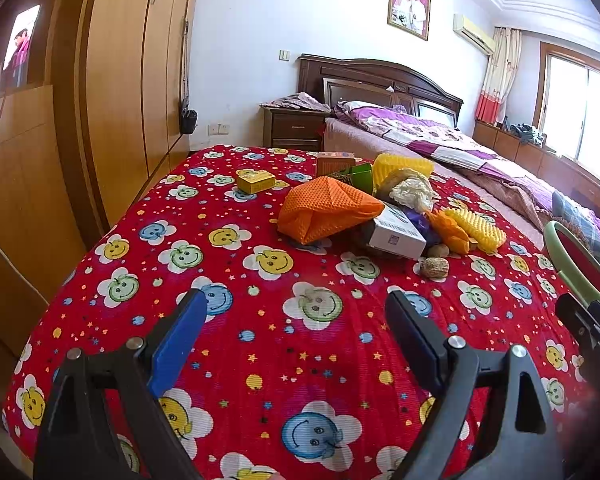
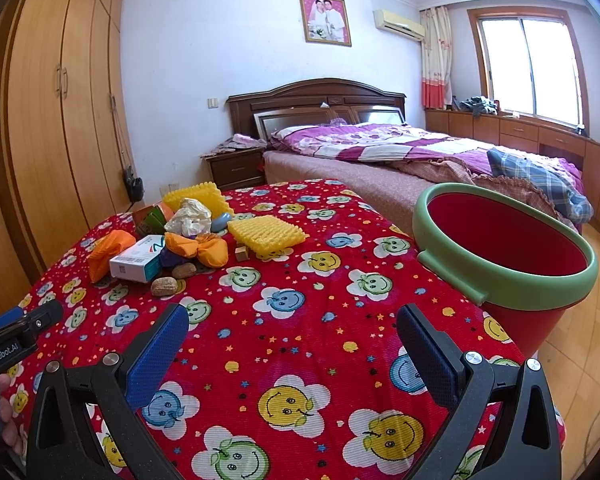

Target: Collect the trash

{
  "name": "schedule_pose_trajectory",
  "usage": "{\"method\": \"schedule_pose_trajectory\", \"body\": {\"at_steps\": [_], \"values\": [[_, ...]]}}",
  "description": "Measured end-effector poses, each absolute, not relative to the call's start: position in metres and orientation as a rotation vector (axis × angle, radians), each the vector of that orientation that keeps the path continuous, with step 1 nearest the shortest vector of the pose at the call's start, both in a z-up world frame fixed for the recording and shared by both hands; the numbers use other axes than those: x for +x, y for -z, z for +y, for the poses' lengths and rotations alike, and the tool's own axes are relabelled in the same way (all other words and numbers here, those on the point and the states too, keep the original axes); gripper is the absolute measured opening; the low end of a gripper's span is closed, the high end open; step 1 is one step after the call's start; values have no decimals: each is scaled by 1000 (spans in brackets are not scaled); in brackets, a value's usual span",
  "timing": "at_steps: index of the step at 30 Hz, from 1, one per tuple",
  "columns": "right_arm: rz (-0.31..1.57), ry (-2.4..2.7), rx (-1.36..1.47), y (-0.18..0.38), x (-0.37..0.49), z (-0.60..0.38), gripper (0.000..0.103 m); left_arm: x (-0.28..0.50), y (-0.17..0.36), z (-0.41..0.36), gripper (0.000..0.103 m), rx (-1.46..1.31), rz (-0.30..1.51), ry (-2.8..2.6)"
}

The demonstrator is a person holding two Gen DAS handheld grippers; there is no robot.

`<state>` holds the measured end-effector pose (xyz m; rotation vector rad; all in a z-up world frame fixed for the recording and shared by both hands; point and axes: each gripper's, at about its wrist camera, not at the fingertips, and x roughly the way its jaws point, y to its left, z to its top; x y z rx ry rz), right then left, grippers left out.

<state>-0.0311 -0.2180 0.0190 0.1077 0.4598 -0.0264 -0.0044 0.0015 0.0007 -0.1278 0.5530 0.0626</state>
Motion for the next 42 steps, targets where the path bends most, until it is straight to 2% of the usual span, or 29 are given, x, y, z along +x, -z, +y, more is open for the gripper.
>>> {"method": "schedule_pose_trajectory", "body": {"at_steps": [42], "values": [[459,26,101,-19,-31,-216,103,-3,-2,0,91,-132,551,-69]]}}
